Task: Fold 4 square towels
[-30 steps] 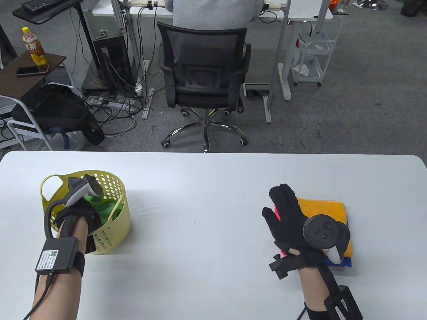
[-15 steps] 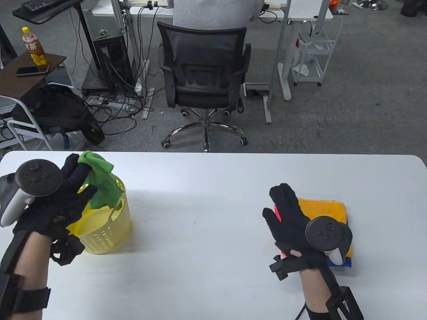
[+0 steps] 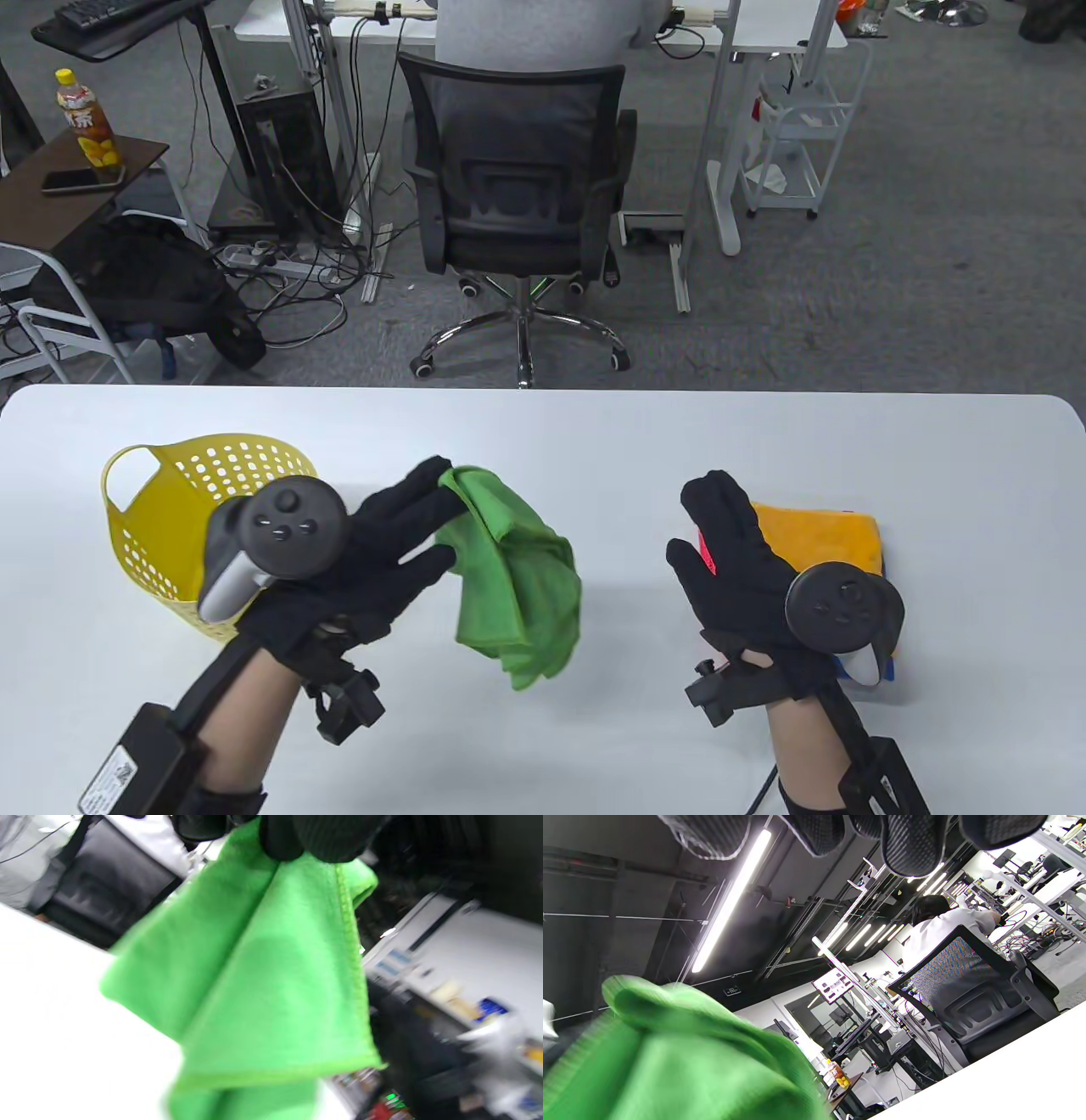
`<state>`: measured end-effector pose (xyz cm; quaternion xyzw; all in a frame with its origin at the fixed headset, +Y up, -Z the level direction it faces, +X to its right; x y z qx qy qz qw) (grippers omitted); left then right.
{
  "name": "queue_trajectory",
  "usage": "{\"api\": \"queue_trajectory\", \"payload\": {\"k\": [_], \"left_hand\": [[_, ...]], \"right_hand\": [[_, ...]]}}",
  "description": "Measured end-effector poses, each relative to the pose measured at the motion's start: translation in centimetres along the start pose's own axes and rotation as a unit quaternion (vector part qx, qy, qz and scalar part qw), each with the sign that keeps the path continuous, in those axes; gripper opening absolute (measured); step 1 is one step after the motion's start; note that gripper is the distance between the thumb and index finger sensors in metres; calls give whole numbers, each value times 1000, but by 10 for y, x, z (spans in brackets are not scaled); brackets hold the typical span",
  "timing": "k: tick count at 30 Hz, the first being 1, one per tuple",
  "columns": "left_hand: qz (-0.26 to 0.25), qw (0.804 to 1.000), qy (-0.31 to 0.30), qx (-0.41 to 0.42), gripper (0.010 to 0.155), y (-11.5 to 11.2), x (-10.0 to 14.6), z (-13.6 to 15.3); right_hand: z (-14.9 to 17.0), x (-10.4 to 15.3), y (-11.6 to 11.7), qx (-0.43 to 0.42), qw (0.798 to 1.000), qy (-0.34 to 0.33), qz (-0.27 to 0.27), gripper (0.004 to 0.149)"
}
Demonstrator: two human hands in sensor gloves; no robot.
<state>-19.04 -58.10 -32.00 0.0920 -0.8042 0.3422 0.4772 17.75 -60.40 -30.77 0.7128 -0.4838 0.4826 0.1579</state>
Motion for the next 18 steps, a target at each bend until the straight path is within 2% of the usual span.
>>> {"api": "queue_trajectory", "payload": {"k": [3, 6, 8, 12, 14, 16, 18], "left_hand": [[24, 995, 94, 7, 66, -54, -34, 57], [35, 984, 172, 7, 68, -91, -47, 98], [23, 980, 199, -21, 65, -106, -46, 109], [19, 971, 207, -119, 69, -135, -43, 103], [18, 965, 196, -173, 77, -150, -47, 92], [24, 952, 198, -233, 84, -166, -56, 77], [23, 938, 218, -270, 87, -174, -64, 68]], "right_hand": [[5, 0, 10, 8, 1000, 6, -13, 72], [12, 0, 23, 21, 999, 15, -48, 71], [18, -1, 34, 30, 997, 20, -75, 70], [33, -2, 66, 91, 983, 28, -154, 59], [44, 0, 89, 147, 966, 31, -208, 57], [59, 7, 119, 223, 935, 26, -273, 58], [70, 13, 137, 274, 915, 29, -295, 60]]}}
Point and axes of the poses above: the tracker on the back of each hand, its own z axis roughly to the little-finger side, its own x axis roughly from the fingertips to the wrist, y = z × x, the point moved 1 cm from there along -x, roughly from the wrist to the fingertips, and after that the axes turned 10 degrees about z, right-handed, at the moved point
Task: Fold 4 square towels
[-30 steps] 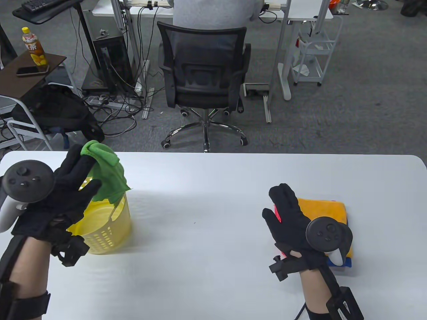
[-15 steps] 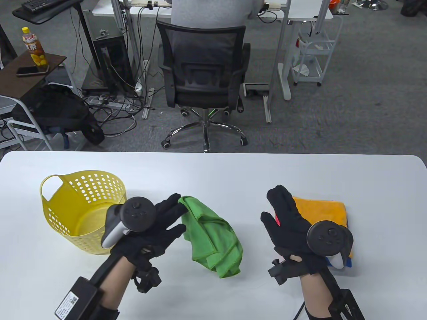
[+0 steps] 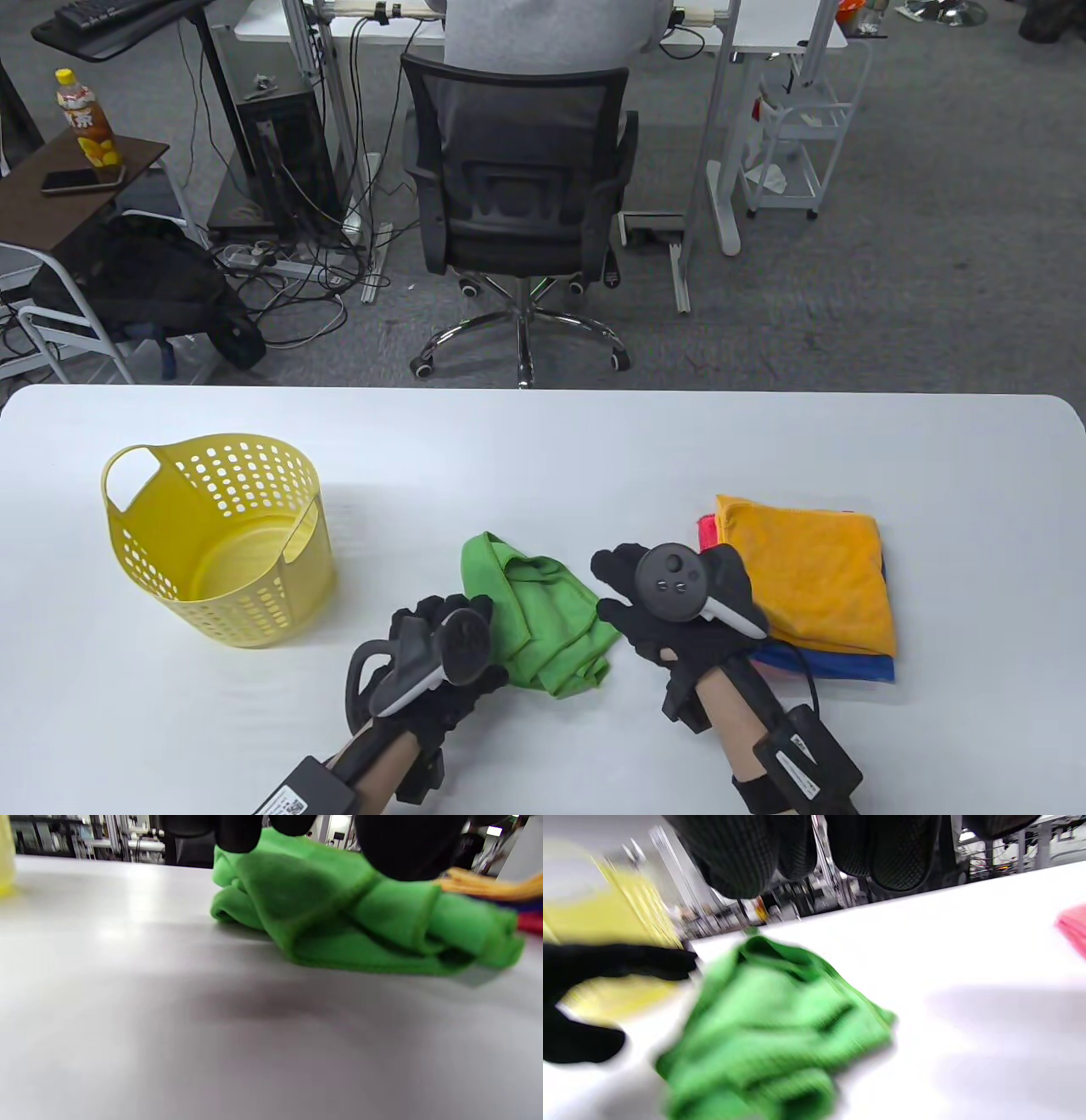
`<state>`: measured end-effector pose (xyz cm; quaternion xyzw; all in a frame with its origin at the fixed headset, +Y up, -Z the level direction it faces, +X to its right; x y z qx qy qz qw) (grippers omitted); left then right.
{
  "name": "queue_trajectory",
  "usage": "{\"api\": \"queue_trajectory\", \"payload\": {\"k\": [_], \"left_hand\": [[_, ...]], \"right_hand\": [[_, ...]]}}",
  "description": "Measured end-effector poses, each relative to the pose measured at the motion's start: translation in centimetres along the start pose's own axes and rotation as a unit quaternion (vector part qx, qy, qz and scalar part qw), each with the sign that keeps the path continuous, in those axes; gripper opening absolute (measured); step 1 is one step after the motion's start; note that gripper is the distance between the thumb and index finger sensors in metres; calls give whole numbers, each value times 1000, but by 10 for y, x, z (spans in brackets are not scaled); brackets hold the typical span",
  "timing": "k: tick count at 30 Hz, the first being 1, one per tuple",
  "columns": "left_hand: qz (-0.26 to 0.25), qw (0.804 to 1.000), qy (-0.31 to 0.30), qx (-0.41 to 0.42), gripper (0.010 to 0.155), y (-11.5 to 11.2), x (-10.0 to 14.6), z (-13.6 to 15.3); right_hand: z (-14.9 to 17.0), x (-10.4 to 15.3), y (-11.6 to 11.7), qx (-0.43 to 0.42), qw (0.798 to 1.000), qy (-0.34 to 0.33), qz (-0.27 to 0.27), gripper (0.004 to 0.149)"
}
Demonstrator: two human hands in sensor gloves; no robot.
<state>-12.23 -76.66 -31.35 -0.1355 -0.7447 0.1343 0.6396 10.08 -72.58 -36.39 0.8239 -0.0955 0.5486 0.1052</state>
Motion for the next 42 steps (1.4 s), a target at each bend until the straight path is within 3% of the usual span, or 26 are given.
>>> {"api": "queue_trajectory", "payload": {"k": [4, 7, 9, 11, 14, 17, 23, 26, 28, 30, 32, 34, 37, 39, 42], "left_hand": [[-20, 999, 18, -26, 88, 0, -20, -11], [-65, 997, 34, 1, 71, -4, -29, -3], [-95, 995, 28, 0, 48, -4, -26, 3], [-119, 993, 22, 10, 41, 0, -23, 11], [-97, 990, 20, 97, 40, 8, -19, 29], [-111, 977, 27, 179, 39, 18, -14, 48], [-161, 965, 26, 203, 39, 32, -3, 66], [-161, 967, 16, 196, 41, 32, -2, 66], [-142, 974, -5, 177, 64, 34, -4, 63], [-140, 975, -18, 171, 57, 34, -3, 62], [-147, 975, -15, 167, 45, 36, -1, 61], [-135, 978, -23, 159, 37, 37, -1, 62], [-117, 985, -16, 128, 38, 36, -3, 64], [-86, 993, -20, 80, 43, 34, -6, 65], [-51, 998, -8, 25, 72, 25, -11, 64]], "right_hand": [[10, -10, 36, 61, 997, 43, 18, 59], [18, -13, 48, 42, 996, 71, 24, 60], [21, -14, 55, 13, 996, 87, 4, 61], [21, -15, 60, 6, 995, 96, -14, 63], [21, -16, 67, 13, 994, 102, -43, 64], [17, -16, 70, 30, 995, 93, -32, 63], [-2, -17, 68, 65, 997, -5, -47, 71], [-6, -18, 75, 66, 997, -10, -46, 63], [-7, -18, 75, 66, 997, -11, -39, 58], [-7, -17, 74, 76, 997, -15, -4, 48], [-4, -17, 74, 84, 995, -28, 51, 40], [2, -18, 67, 79, 996, -17, 26, 42], [15, -18, 45, 16, 999, 8, 48, 43], [24, -15, 25, -18, 997, 27, 69, 44], [39, -6, -11, -52, 990, 48, 121, 43]]}}
Point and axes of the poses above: the tracker on the back of each hand, its own z axis roughly to the little-finger side, its own x axis roughly from the fingertips to the wrist, y = z × x, the point moved 1 cm from there along -x, roughly from the wrist to the fingertips, and after that the axes turned 10 degrees about z, right-handed, at the moved point
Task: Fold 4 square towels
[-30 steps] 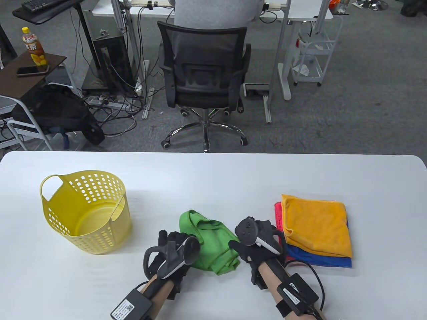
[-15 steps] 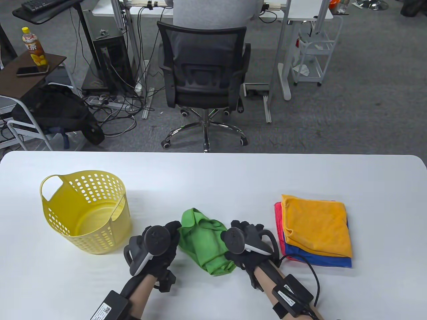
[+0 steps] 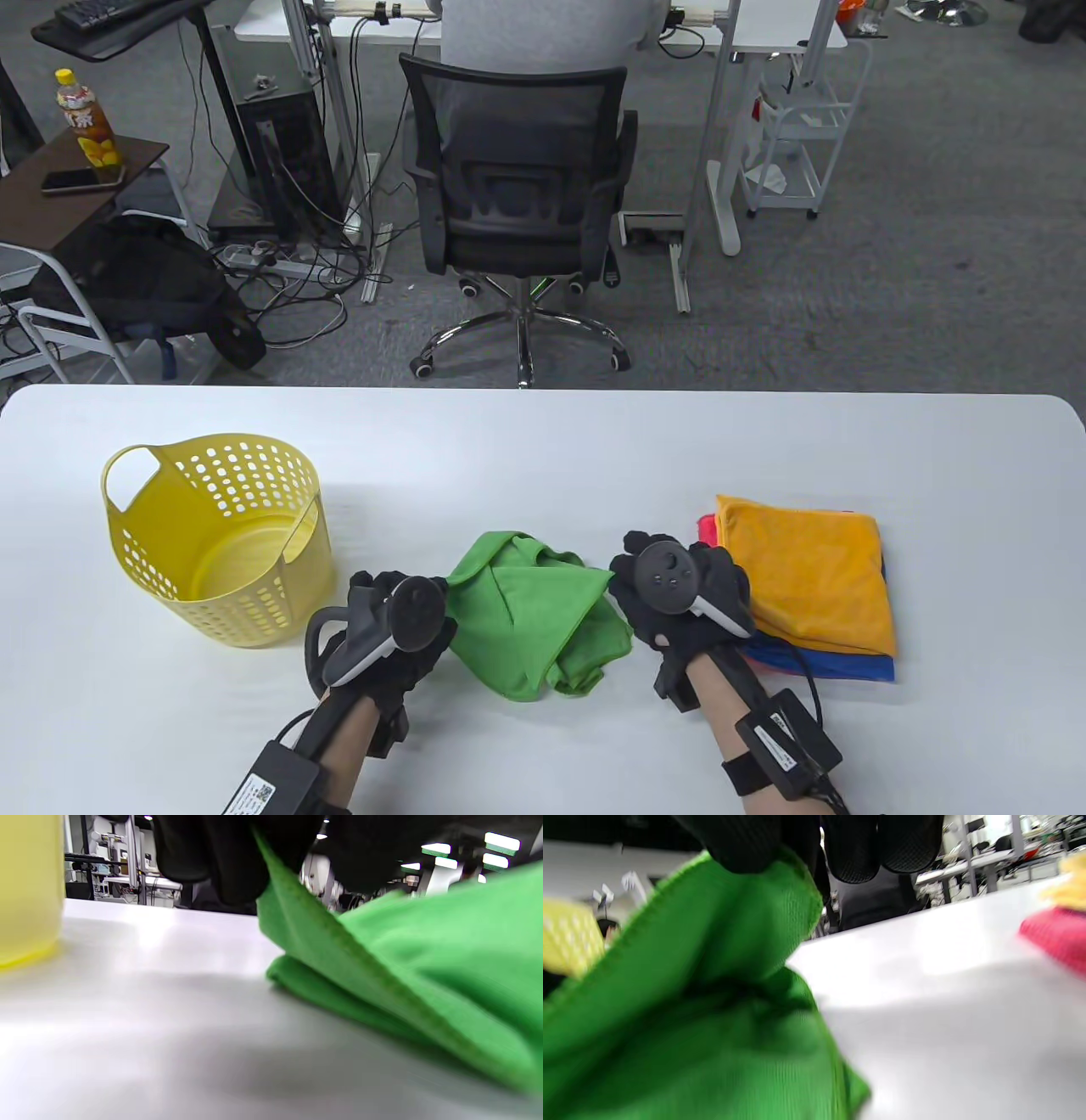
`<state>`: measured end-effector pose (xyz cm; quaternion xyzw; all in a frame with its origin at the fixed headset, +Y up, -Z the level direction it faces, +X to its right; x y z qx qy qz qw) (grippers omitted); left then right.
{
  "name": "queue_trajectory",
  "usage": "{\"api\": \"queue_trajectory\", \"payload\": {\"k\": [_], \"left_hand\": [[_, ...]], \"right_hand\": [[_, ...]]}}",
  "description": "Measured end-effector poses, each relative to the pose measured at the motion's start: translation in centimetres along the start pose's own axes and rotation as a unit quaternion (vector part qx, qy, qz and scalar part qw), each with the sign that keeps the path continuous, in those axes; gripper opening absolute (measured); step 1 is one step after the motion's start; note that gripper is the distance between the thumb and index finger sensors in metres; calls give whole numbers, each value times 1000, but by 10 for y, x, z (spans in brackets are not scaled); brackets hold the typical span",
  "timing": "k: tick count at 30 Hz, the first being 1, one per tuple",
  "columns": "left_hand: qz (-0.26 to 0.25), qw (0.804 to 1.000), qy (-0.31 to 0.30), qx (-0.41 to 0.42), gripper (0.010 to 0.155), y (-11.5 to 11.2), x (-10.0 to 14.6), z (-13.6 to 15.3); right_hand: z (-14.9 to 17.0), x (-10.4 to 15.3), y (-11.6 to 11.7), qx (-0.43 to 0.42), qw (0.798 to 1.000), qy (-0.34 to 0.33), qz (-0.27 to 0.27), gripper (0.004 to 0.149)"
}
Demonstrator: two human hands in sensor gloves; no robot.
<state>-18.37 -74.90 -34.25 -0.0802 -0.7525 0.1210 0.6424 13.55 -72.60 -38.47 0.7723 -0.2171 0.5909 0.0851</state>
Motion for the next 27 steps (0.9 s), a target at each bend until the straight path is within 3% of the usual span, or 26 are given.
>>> {"api": "queue_trajectory", "payload": {"k": [3, 6, 7, 9, 10, 13, 17, 21, 25, 27], "left_hand": [[-5, 995, 37, -94, 82, -7, -3, -2], [0, 991, 57, -125, 83, -13, -6, 2], [-5, 989, 66, -134, 78, -13, -7, 5], [-56, 986, 86, -134, 47, -8, -3, 9], [-78, 986, 78, -122, 41, -2, -1, 11], [-128, 988, 67, -45, 39, 25, 15, 18], [-214, 973, 51, 64, 39, 76, 59, 30], [-315, 934, -12, 168, 39, 124, 122, 36], [-394, 907, -19, 151, 41, 155, 178, 34], [-397, 908, -18, 129, 41, 168, 196, 33]], "right_hand": [[10, 3, -37, -23, 998, 13, 59, 43], [22, 10, -77, -59, 990, 27, 128, 43], [27, 14, -92, -77, 984, 33, 154, 43], [33, 21, -111, -107, 977, 31, 179, 43], [35, 24, -118, -118, 975, 31, 185, 42], [36, 33, -139, -127, 970, 12, 207, 42], [30, 52, -172, -107, 959, -6, 261, 43], [10, 84, -211, -122, 932, -50, 337, 43], [-21, 129, -248, -119, 900, -91, 410, 42], [-32, 145, -258, -96, 896, -99, 422, 42]]}}
Point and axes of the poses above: the tracker on the back of each hand, its own z axis roughly to the little-finger side, its own x axis roughly from the fingertips to the wrist, y = z × x, the point moved 1 cm from there along -x, roughly from the wrist to the fingertips, and after that the axes turned 10 degrees about z, right-handed, at the moved point
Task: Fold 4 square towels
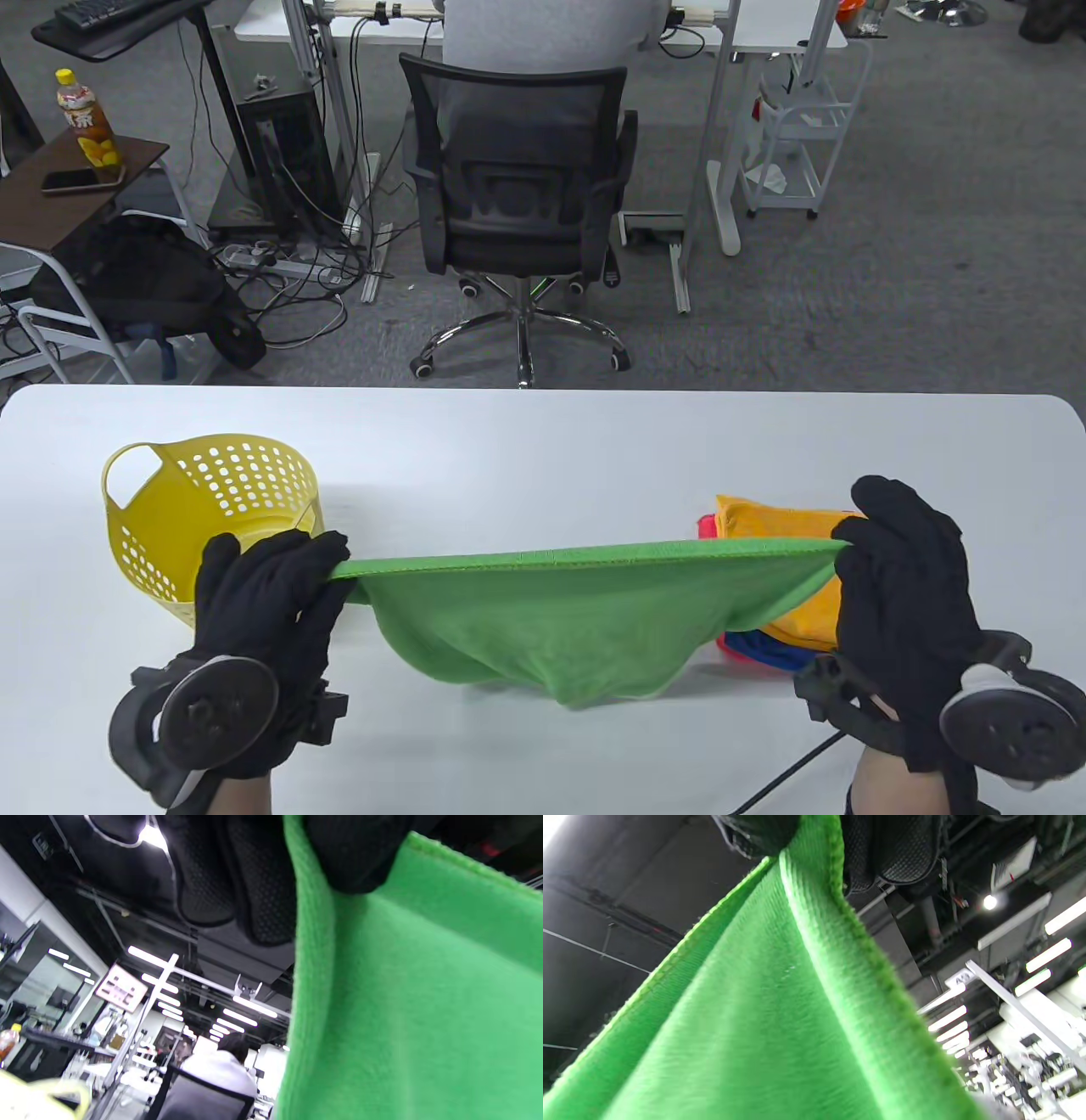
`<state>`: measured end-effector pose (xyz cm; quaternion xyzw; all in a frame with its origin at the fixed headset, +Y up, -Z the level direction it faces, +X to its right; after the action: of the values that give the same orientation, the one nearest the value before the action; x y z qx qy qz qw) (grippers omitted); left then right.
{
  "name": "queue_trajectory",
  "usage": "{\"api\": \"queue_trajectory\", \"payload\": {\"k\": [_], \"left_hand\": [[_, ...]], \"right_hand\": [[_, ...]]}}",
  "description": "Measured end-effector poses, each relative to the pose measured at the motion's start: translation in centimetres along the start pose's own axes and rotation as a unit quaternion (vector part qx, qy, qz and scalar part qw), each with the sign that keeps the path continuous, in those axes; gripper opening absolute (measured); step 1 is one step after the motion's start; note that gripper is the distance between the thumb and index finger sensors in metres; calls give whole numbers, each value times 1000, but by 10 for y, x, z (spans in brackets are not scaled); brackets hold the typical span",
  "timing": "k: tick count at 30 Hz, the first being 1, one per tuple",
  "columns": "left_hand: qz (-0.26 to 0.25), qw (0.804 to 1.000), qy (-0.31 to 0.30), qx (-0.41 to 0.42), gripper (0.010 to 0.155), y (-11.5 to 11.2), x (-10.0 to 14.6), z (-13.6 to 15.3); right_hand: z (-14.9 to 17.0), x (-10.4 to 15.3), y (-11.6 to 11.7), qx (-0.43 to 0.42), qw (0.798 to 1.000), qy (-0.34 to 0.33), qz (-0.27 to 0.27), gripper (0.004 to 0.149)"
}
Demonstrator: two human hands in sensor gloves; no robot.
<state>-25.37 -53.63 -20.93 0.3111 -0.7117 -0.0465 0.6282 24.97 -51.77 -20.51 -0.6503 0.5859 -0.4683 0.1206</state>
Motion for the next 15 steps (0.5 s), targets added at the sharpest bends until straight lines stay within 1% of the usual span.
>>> {"api": "queue_trajectory", "payload": {"k": [2, 4, 6, 7, 8, 9, 10, 11, 12, 13, 15], "left_hand": [[1, 1000, -3, -19, 42, 14, -2, -4], [29, 998, -5, -61, 43, 18, -11, -6], [79, 989, 3, -123, 42, 11, -30, -3], [128, 980, 19, -150, 42, 2, -44, 1], [151, 974, 32, -164, 42, -4, -51, 4], [175, 967, 44, -181, 42, -11, -63, 8], [184, 962, 55, -194, 43, -17, -76, 12], [185, 959, 65, -205, 43, -19, -84, 13], [172, 953, 78, -236, 42, -15, -98, 13], [159, 951, 82, -250, 42, -10, -104, 11], [113, 952, 83, -273, 42, 10, -115, 2]], "right_hand": [[-11, 1, -7, 29, 1000, -5, 8, 42], [-13, -1, -1, 61, 998, -1, 8, 42], [-6, -9, 20, 94, 994, 27, -46, 41], [2, -14, 36, 110, 990, 42, -83, 41], [7, -16, 46, 120, 988, 48, -89, 41], [15, -22, 61, 135, 985, 55, -93, 40], [24, -27, 77, 148, 980, 66, -112, 40], [28, -30, 86, 156, 978, 71, -119, 40], [33, -35, 96, 169, 975, 75, -124, 40], [34, -39, 99, 176, 974, 76, -122, 40], [31, -49, 95, 173, 977, 78, -94, 40]]}}
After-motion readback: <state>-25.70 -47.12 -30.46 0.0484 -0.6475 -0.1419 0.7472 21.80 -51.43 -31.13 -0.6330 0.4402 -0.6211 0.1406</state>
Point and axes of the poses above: the tracker on the back of each hand, its own z axis roughly to the little-finger side, its own x axis roughly from the fingertips to the wrist, y = z × x, the point moved 1 cm from there along -x, roughly from the wrist to the fingertips, and after that the axes turned 10 degrees about z, right-handed, at the moved point
